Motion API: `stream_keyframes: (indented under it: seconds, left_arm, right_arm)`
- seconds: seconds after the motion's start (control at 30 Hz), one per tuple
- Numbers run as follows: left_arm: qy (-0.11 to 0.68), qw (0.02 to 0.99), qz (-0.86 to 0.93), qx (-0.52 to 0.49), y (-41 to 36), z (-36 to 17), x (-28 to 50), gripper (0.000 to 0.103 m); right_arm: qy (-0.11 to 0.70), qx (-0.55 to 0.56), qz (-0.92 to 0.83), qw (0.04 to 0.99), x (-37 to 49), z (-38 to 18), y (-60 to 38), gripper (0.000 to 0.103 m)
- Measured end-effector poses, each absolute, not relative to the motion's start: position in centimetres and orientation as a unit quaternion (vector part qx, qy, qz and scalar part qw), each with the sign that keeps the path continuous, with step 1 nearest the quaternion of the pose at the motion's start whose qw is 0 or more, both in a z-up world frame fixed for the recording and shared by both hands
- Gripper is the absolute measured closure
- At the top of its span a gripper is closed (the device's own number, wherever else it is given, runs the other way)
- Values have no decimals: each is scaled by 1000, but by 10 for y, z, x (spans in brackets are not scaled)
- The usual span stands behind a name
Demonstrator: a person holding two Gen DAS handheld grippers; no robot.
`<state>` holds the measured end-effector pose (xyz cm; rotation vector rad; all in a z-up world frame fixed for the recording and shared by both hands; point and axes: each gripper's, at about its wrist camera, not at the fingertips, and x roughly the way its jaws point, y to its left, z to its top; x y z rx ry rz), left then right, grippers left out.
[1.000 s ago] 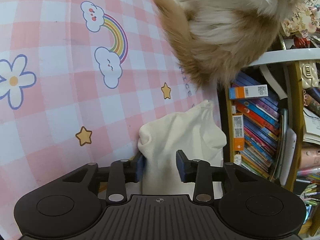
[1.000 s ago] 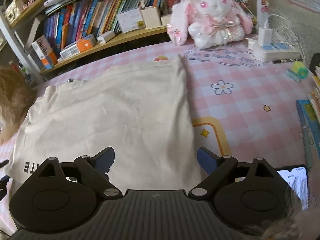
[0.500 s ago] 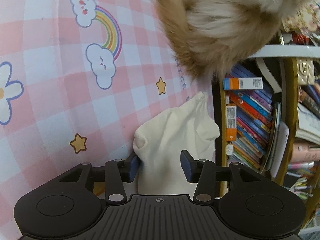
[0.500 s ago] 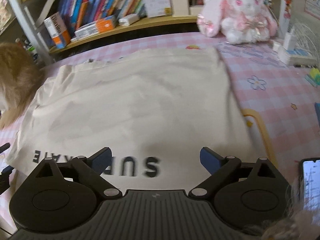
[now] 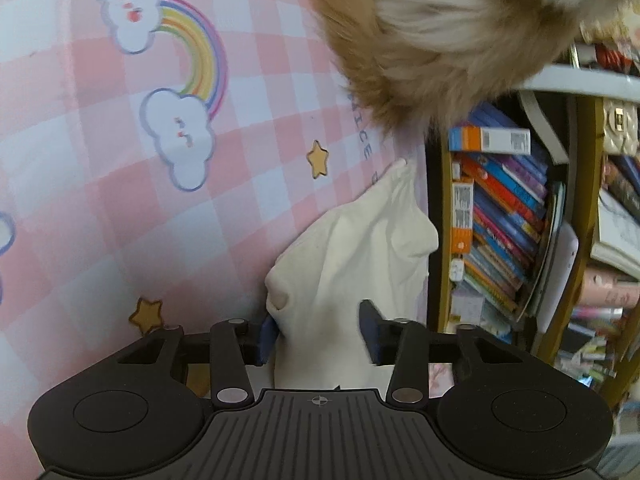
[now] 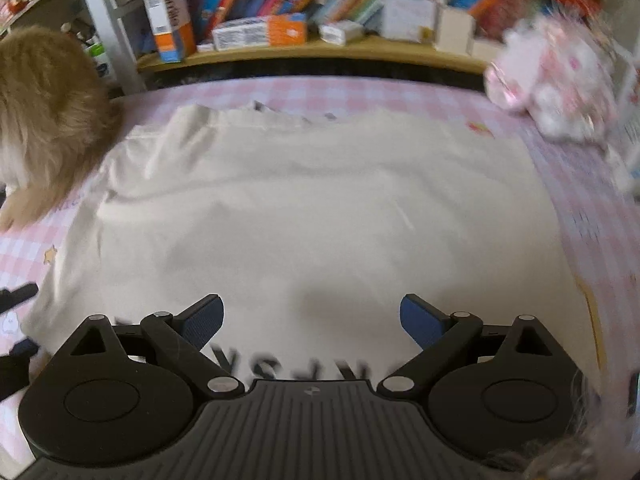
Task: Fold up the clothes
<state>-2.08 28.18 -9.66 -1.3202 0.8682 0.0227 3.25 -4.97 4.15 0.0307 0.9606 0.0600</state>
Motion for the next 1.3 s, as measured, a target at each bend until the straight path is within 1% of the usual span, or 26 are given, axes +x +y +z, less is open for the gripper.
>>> stream_keyframes:
  seconds: [0.03, 0.07, 0.13, 0.27, 0.3, 0.37, 0.43, 0.5, 0.57, 0.73, 0.77, 0.8, 0.83, 0.87, 0.93, 1.1, 1.23, 1.3]
  left_arm:
    - [398, 711, 8, -579, 281, -95, -18, 80]
    - [406, 718, 5, -565, 281, -93, -16, 90]
    - [419, 737, -4, -530, 278, -87, -10, 91]
    - [411, 790, -61, -450, 268, -67, -1, 91]
    - [410, 795, -70, -441, 267, -65, 1, 88]
    - [414, 781, -73, -462, 272, -71, 3, 86]
    - [417, 766, -76, -483, 278, -78, 5, 82]
    - [423, 752, -74, -499, 282, -84, 8, 71]
    - [430, 740, -71, -513, 286, -89, 11, 65]
    - [440, 708, -48, -550, 293, -94, 10, 63]
    - [440, 705, -44, -554, 294, -94, 11, 64]
    - [440, 705, -41, -555, 295, -95, 11, 70]
    - [439, 708, -44, -552, 294, -94, 11, 74]
    - [437, 715, -58, -542, 290, -91, 13, 95]
    - [431, 734, -90, -517, 283, -81, 17, 95]
    - [388, 822, -185, -374, 244, -32, 21, 94]
    - [395, 824, -208, -350, 232, -30, 25, 94]
    - [393, 825, -214, -346, 231, -29, 26, 94]
  right_arm:
    - [460, 9, 31, 887, 39, 43, -43, 7]
    - [458, 2, 32, 888, 46, 45, -37, 7]
    - [457, -8, 39, 889, 58, 49, -24, 7]
    - [458, -19, 62, 887, 70, 55, 0, 7]
    - [459, -22, 69, 885, 71, 55, 5, 7]
    - [464, -33, 78, 882, 73, 53, 17, 7]
    - [468, -43, 86, 878, 75, 51, 27, 7]
    - [471, -53, 94, 875, 78, 49, 37, 7]
    - [470, -64, 101, 874, 84, 51, 43, 7]
    - [465, -87, 113, 874, 112, 62, 60, 7]
    - [465, -93, 115, 873, 120, 64, 63, 7]
    - [467, -98, 115, 871, 128, 66, 67, 7]
    - [471, -104, 118, 868, 136, 66, 72, 7]
    - [475, -111, 121, 865, 144, 67, 77, 7]
    - [490, -125, 133, 853, 162, 67, 88, 7]
    - [521, -161, 164, 822, 203, 72, 129, 7]
    - [547, -198, 179, 793, 224, 65, 167, 8]
    - [556, -228, 184, 778, 227, 56, 187, 10]
